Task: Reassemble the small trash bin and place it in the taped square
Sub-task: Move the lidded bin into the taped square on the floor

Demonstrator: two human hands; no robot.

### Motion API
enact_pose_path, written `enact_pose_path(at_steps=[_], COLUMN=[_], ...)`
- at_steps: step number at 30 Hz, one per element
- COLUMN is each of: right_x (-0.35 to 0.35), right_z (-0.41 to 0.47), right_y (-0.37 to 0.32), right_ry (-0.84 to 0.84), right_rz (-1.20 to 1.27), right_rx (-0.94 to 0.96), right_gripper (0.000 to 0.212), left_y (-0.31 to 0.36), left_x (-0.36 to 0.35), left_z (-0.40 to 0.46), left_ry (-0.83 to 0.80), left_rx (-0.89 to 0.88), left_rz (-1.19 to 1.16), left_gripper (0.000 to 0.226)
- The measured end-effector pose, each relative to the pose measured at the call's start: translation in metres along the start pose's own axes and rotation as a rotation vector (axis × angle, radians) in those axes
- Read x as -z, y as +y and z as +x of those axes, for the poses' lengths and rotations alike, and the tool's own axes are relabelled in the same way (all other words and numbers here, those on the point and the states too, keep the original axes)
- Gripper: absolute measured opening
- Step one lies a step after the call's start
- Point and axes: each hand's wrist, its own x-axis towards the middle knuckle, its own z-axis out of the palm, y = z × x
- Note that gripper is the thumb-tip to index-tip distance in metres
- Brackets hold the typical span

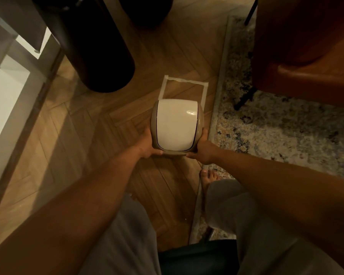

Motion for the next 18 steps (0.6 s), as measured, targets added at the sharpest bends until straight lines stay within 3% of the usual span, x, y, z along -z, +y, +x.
enact_pose_path(at_steps=[18], right_x=[0.019], right_z=[0.034], right_y=[0.0], right_ry=[0.105], right_rz=[0.155], right_rx=[0.075], right_gripper=[0.134], left_y=[0.011], left_x=[0.007], left_z=[0.036], left_ry=[0.134], left_rx=[-0.082], left_rz=[-0.091], left_gripper=[0.099])
